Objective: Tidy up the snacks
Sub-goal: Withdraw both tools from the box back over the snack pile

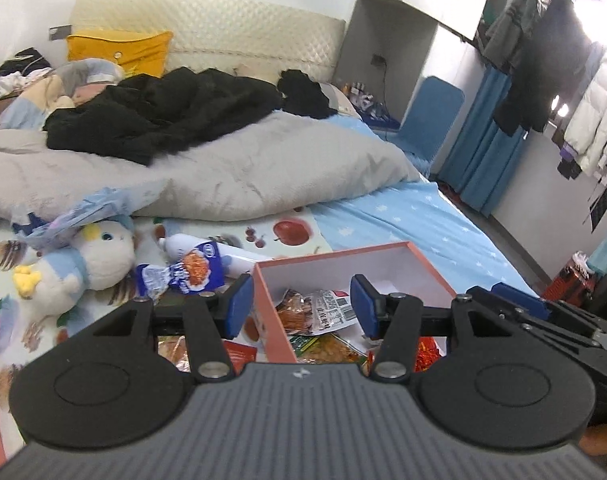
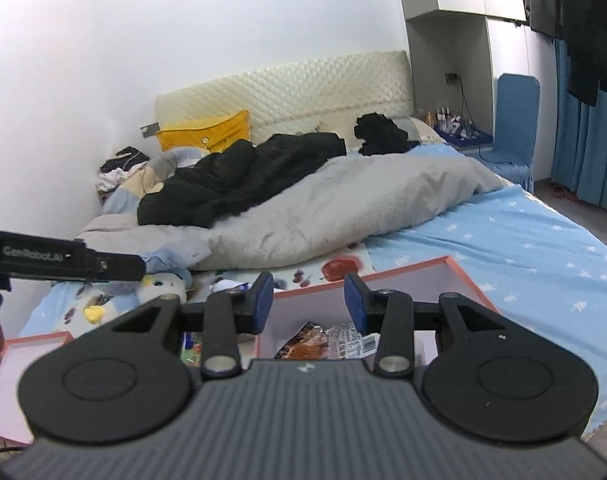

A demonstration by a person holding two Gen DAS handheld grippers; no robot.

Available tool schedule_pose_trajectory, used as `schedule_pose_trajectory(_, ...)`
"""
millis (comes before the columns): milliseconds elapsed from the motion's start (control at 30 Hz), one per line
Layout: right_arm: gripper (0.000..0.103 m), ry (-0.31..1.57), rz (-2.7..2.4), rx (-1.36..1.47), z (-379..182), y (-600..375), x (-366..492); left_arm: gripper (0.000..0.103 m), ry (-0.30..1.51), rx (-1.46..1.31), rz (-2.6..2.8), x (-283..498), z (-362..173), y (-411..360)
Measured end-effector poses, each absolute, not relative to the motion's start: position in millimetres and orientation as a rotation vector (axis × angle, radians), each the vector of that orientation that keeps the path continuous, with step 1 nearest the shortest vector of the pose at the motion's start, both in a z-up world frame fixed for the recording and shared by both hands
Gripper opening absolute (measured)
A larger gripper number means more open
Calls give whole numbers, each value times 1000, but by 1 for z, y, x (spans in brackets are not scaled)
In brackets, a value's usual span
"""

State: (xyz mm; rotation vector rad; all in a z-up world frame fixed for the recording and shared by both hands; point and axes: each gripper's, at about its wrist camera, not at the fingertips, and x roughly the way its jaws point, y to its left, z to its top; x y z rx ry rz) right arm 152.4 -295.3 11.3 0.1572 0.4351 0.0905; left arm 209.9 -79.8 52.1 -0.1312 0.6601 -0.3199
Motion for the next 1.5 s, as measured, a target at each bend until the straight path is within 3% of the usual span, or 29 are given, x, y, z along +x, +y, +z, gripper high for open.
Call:
schedule_pose_trajectory(433, 42, 499, 201, 107, -20, -237, 132, 59, 690, -213, -216, 165, 21, -22)
schedule_pose_trajectory(1000, 42, 617, 302, 19, -86, -180, 96, 61, 824, -242, -99, 108, -69, 32)
schedule_pose_trajectory(1133, 42, 628, 319, -19, -99, -169, 90, 70, 835, -164, -72, 100, -82, 37)
schedule_pose_trajectory(1500, 42, 707, 315, -23, -126, -154, 99, 80, 933, -197, -26, 120, -122, 53)
